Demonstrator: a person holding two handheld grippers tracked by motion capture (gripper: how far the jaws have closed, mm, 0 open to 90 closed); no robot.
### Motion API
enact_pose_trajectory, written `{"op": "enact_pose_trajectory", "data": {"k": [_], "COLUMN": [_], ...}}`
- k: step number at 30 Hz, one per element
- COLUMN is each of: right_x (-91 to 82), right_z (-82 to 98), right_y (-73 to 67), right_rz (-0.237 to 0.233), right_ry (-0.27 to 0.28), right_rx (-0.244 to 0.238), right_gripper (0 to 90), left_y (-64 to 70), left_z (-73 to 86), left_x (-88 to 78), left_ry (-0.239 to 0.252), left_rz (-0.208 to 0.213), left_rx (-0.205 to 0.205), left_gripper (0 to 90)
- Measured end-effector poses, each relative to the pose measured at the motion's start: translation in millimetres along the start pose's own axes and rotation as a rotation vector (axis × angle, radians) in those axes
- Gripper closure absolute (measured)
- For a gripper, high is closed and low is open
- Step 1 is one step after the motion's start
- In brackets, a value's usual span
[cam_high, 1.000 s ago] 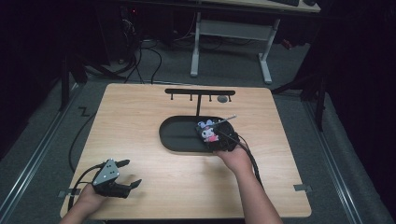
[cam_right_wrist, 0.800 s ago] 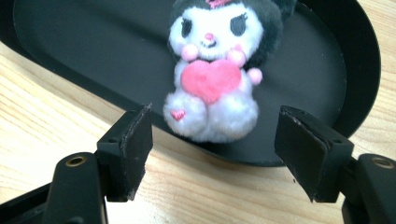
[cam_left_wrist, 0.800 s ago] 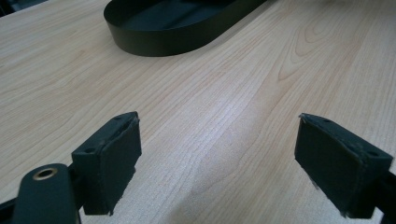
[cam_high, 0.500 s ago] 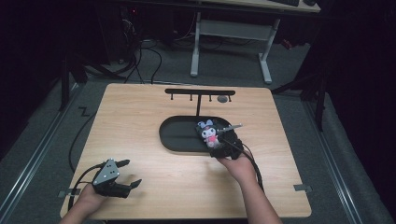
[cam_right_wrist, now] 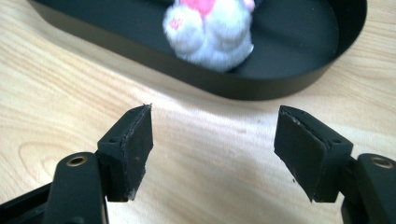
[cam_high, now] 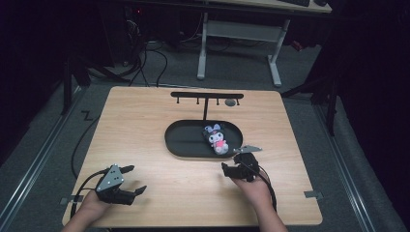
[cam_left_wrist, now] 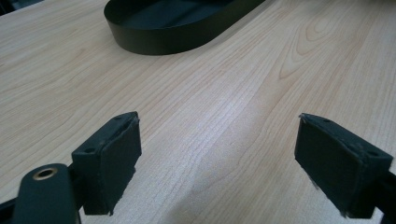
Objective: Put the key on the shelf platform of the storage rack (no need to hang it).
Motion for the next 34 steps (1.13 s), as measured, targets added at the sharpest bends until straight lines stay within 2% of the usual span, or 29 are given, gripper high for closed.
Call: {"op": "enact_pose_trajectory", "data": {"k": [6, 12, 15, 16, 18, 21, 25, 27, 34], "right_x": [-8.3, -24.1, -35.2, -40.3, -48.5, -53.6, -45.8, -43.0, -42.3], "right_z": [20.6, 41.1, 54.4, 60.4, 62.8, 67.0, 70.2, 70.1, 68.2], "right_y": [-2.5, -12.8, -16.4, -17.5, -19.7, -23.1, -28.4, -29.0, -30.4], "right_rz": [0.01, -0.002, 0.034, 0.035, 0.022, 0.022, 0.014, 0.012, 0.006], "right_ry": [0.056, 0.132, 0.225, 0.236, 0.239, 0.247, 0.221, 0.212, 0.218], "right_rx": [0.004, 0.01, -0.007, -0.011, -0.031, -0.023, -0.044, -0.038, -0.04], "right_gripper": [27.9, 26.4, 27.7, 27.7, 25.7, 25.9, 25.8, 25.8, 25.7], "left_y": [0.4, 0.2, 0.0, -0.1, -0.3, -0.5, 0.2, 0.4, 1.0], "left_z": [0.1, 0.1, -0.1, -0.1, -0.2, -0.2, -0.1, 0.0, 0.2], "left_x": [-0.1, -0.1, -0.2, -0.1, -0.1, 0.0, 0.0, -0.1, -0.8], "left_ry": [-0.001, 0.001, 0.001, 0.002, 0.002, 0.003, 0.0, 0.0, 0.003], "left_rz": [-0.002, 0.0, 0.001, 0.001, 0.004, 0.003, 0.003, 0.003, 0.002], "left_rx": [0.002, 0.001, 0.0, 0.0, -0.001, -0.002, 0.001, 0.002, 0.007], "left_gripper": [15.5, 15.5, 15.5, 15.5, 15.5, 15.5, 15.5, 15.5, 15.5]}}
Point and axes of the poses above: each handheld gripper's, and its own axes: x roughly forward along the jaws, z roughly out of its underside, y roughly to its right, the point moved 6 cm from there along x, roughly forward along the jaws, and after that the axes turned 12 degrees about z, right-handed, at the moved point
